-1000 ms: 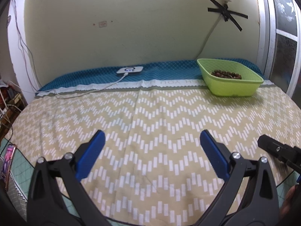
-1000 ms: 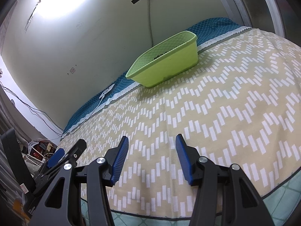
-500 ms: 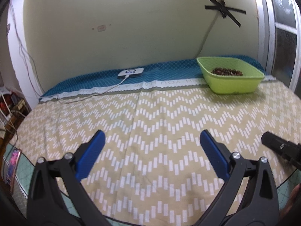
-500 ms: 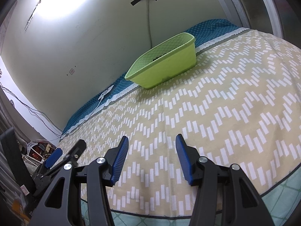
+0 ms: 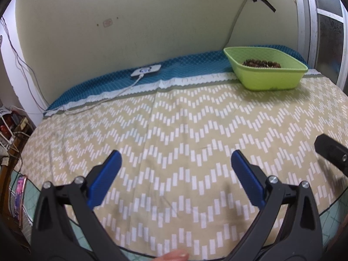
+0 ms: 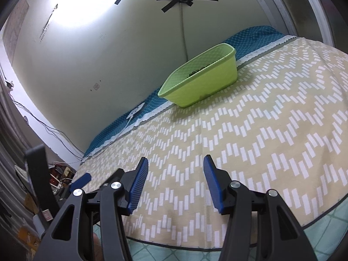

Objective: Organize jewelry

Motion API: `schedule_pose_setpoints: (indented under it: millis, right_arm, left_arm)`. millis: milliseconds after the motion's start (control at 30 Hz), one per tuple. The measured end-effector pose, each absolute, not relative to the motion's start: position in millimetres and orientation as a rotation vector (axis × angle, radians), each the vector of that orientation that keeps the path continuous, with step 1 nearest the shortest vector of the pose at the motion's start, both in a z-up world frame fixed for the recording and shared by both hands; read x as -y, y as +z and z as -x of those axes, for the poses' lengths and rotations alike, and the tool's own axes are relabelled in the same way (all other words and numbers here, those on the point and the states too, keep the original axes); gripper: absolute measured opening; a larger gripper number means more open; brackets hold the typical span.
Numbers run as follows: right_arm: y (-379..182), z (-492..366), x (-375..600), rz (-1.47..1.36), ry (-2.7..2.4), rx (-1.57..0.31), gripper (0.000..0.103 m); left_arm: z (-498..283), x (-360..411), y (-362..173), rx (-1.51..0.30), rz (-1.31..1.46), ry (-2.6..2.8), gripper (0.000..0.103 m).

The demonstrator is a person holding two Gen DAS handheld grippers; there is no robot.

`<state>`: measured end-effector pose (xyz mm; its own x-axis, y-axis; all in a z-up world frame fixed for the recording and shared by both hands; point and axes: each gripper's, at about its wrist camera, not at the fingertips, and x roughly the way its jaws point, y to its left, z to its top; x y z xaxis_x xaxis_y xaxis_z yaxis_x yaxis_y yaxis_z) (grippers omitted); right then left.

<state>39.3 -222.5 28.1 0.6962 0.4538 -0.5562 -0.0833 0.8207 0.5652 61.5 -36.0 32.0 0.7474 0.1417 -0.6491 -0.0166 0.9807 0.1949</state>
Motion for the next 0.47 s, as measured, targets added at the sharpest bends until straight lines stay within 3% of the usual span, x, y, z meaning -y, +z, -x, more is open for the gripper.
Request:
schedule_pose_setpoints:
  millis: [467]
  right_arm:
    - [25, -40, 244, -0.620, 0.368, -0.743, 0.034]
  left_arm:
    - [-65, 36, 28, -0.748, -0.191, 0.104, 0.097]
